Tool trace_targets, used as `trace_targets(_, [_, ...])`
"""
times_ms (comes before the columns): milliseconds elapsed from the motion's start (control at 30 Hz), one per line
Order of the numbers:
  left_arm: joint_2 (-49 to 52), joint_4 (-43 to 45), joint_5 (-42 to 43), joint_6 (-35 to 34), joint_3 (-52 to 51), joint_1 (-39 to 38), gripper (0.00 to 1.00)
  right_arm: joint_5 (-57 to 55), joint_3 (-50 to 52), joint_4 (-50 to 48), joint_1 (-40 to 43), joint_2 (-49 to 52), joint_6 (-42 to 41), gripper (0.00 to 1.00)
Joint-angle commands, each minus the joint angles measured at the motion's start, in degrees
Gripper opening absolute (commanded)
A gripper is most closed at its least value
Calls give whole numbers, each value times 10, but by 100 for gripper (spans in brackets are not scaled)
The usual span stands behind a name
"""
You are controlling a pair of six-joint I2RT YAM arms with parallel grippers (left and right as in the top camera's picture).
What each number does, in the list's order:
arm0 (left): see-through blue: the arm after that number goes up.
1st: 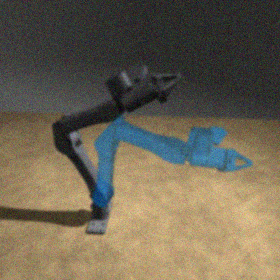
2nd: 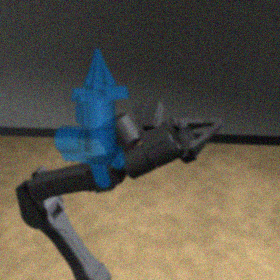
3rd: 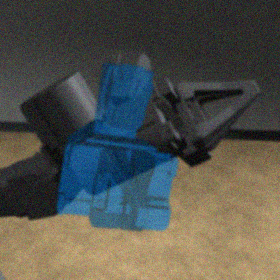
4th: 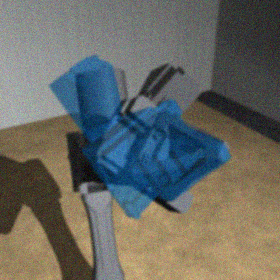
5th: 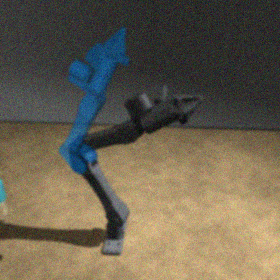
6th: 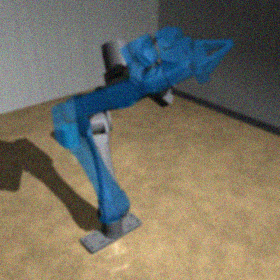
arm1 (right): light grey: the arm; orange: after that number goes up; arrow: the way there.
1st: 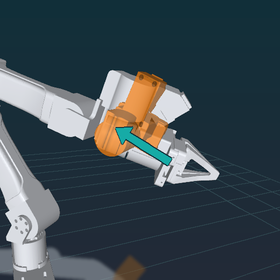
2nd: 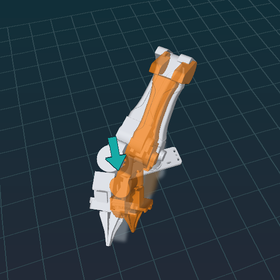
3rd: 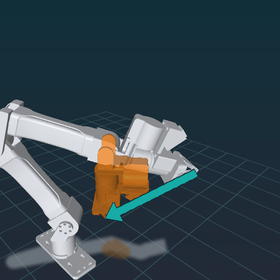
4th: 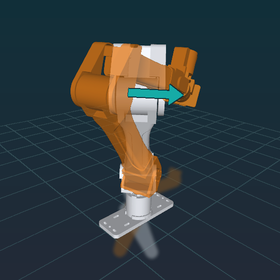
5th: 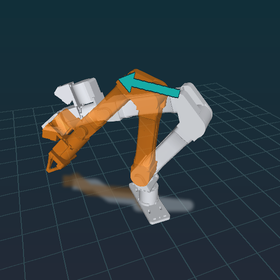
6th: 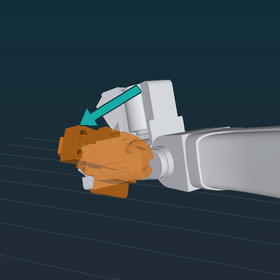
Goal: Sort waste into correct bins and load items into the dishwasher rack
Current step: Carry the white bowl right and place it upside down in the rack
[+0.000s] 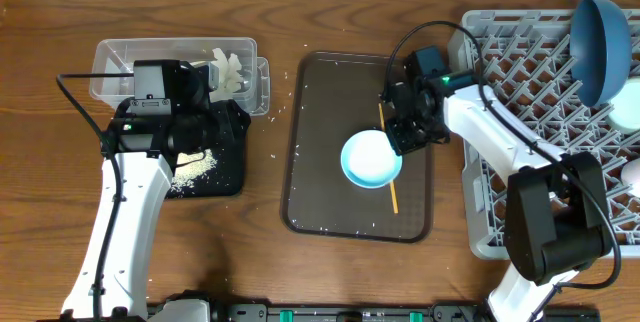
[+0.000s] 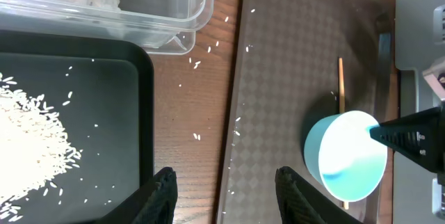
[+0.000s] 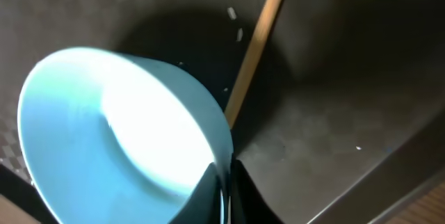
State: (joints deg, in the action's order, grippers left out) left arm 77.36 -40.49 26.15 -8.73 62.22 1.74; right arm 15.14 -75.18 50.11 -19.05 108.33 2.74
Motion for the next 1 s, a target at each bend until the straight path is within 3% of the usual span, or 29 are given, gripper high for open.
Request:
trace_targets(0, [-3, 0, -3, 6, 3, 2, 49, -1, 5, 1, -5, 5, -2, 1])
trace_targets(400, [-3, 0, -3, 6, 3, 2, 49, -38, -8, -24, -4, -16, -17, 1])
trace_targets(733, [-3, 0, -3, 6, 3, 2, 49, -410, -36, -168, -3, -133, -28, 1])
trace_targets(967, [-3, 0, -3, 6, 3, 2, 49, -673, -36, -290, 20, -146, 108, 1])
